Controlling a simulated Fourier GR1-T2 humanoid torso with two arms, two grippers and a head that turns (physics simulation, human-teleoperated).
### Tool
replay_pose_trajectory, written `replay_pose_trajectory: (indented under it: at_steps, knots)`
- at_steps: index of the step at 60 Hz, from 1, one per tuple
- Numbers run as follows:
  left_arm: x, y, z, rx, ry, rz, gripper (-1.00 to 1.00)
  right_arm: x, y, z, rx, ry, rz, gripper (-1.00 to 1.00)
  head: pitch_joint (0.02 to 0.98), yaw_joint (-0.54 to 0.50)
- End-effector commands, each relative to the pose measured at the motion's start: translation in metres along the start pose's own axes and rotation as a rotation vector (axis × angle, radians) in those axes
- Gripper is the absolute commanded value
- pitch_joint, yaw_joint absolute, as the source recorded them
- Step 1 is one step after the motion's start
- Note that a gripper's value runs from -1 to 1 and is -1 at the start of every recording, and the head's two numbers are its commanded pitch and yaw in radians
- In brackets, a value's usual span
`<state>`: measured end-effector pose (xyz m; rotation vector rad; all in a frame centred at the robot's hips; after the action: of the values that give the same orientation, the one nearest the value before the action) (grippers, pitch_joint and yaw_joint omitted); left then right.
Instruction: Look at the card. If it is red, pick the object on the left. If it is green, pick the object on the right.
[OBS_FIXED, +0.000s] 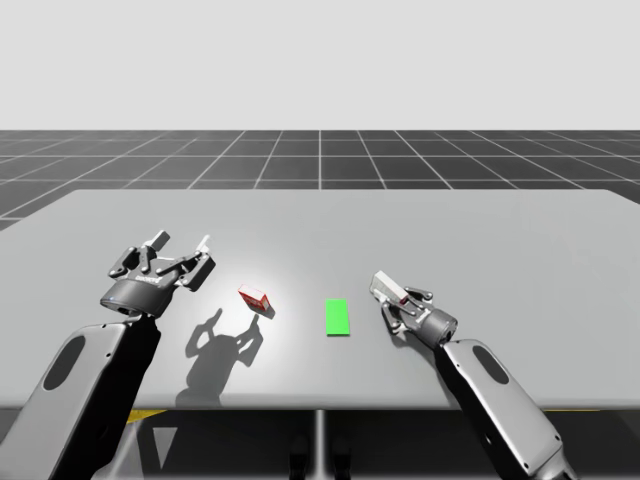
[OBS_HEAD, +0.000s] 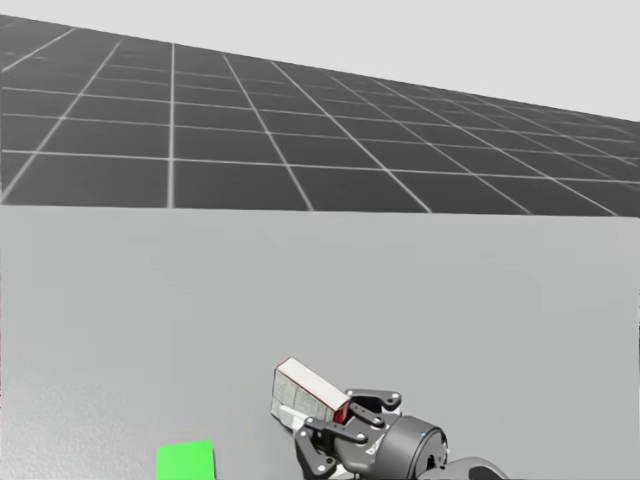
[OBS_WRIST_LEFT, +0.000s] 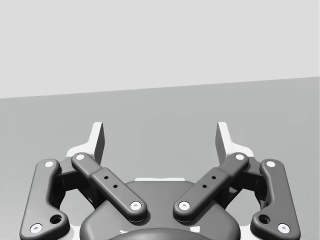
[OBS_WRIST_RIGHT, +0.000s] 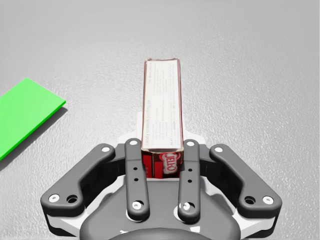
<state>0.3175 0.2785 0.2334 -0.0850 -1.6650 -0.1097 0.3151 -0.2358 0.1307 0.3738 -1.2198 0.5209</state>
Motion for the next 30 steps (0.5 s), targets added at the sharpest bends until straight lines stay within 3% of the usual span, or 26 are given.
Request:
replay_pose_trajectory:
  at_steps: [1, 16, 30]
  knots:
    - [0.000, 0.000, 0.000, 0.000, 0.000, -0.001, -1.00, -0.012, -0.005, 0.002, -0.077, 0.029, -0.022, 1.00, 0.441, -0.32]
    - [0.000, 0.001, 0.000, 0.001, -0.002, 0.001, -1.00, -0.005, -0.010, 0.005, -0.096, 0.005, -0.006, 1.00, 0.398, -0.32]
    - [0.000, 0.001, -0.001, -0.001, 0.001, 0.000, -1.00, 0.047, -0.034, 0.019, -0.177, -0.116, 0.015, 1.00, 0.400, -0.32]
